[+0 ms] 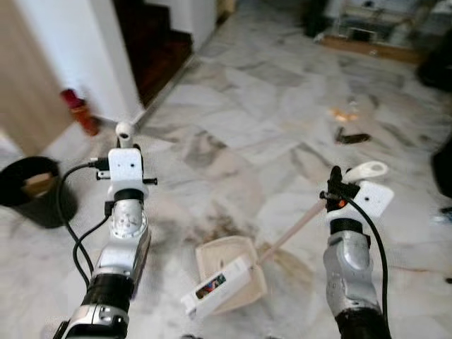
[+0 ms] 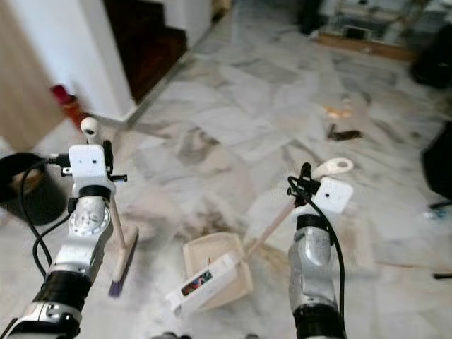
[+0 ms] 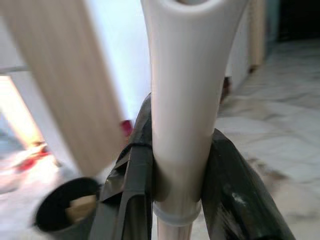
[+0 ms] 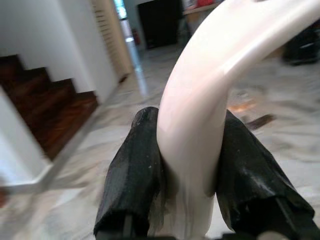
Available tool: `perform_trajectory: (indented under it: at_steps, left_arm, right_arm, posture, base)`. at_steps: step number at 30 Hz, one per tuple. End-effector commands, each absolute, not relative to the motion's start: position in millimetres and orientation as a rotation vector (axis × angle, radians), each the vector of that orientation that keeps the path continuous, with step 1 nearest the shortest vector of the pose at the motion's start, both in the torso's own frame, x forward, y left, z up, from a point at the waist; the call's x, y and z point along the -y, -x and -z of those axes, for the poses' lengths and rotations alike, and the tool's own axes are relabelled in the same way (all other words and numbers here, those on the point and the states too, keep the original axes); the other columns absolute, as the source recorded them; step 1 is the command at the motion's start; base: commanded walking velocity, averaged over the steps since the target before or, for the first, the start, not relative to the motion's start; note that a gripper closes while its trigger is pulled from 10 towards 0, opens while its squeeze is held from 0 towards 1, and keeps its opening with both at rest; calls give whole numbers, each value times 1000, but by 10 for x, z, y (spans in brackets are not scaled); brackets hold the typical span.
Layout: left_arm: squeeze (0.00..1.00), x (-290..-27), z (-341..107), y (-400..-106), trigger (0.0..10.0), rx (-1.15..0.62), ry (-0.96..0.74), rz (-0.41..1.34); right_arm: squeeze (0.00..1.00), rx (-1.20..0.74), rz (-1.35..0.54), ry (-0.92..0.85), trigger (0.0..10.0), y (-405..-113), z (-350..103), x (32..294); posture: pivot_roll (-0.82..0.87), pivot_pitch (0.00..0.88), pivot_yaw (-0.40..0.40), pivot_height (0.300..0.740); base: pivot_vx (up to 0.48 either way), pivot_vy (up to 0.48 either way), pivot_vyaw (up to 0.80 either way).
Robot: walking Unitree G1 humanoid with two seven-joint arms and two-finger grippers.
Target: Sweep floor
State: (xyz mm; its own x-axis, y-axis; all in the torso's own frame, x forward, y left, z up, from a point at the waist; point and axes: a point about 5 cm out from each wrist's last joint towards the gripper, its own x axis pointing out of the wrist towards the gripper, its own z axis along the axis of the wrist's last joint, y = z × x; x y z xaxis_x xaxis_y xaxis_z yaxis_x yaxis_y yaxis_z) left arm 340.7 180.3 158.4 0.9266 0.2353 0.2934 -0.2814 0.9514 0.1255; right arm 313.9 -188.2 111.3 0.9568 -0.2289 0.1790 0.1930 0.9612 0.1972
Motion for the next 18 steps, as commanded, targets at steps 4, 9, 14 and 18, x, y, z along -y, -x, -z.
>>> perform_trajectory:
  at_steps: [4, 9, 14, 18]
  left_arm:
    - [0, -1800, -1680, -3410, 10000, 317, -191, -268]
    - [0, -1805, -1681, -3408, 10000, 317, -192, -273]
    - [0, -1811, -1682, -3406, 10000, 317, -193, -275]
    - [0, -1814, -1678, -3404, 10000, 314, -192, -275]
  right_arm:
    - [0, 243, 224, -221, 10000, -3155, -1192, 1878]
    - [0, 244, 221, -227, 10000, -3158, -1192, 1880]
    - [0, 244, 219, -231, 10000, -3159, -1191, 1876]
    - [0, 247, 218, -234, 10000, -3156, -1192, 1876]
  posture:
    - [-24, 122, -5, 740]
    - [-22, 123, -5, 740]
    - [-21, 124, -5, 740]
    - [-22, 122, -4, 740]
  base:
    - [0, 334, 0]
    - [0, 332, 0]
    - [0, 334, 0]
    - [0, 336, 0]
